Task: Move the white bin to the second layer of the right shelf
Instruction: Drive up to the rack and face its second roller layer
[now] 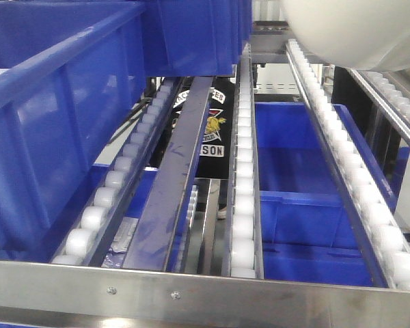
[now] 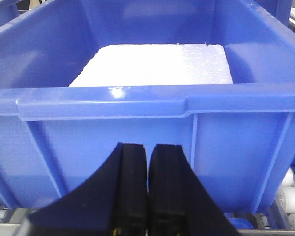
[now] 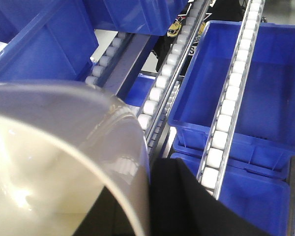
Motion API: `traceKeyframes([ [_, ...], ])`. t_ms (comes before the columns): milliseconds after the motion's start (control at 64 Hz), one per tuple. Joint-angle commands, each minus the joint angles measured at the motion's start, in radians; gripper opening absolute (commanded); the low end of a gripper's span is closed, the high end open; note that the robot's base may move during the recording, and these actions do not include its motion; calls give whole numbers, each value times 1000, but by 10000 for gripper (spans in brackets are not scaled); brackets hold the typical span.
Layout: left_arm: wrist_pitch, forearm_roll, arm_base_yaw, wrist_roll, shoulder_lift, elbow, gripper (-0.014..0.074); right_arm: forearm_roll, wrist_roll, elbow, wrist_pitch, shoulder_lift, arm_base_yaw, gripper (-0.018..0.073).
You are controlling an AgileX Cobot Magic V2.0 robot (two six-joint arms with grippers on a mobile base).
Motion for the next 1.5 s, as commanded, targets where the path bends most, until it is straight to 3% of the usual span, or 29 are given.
traceKeyframes([
  [0, -86, 0, -6, -3, -14, 37, 85, 7, -3, -35, -102, -10, -7, 56],
  [1484, -86, 0, -6, -3, -14, 37, 85, 8, -3, -35, -128, 10, -7, 56],
])
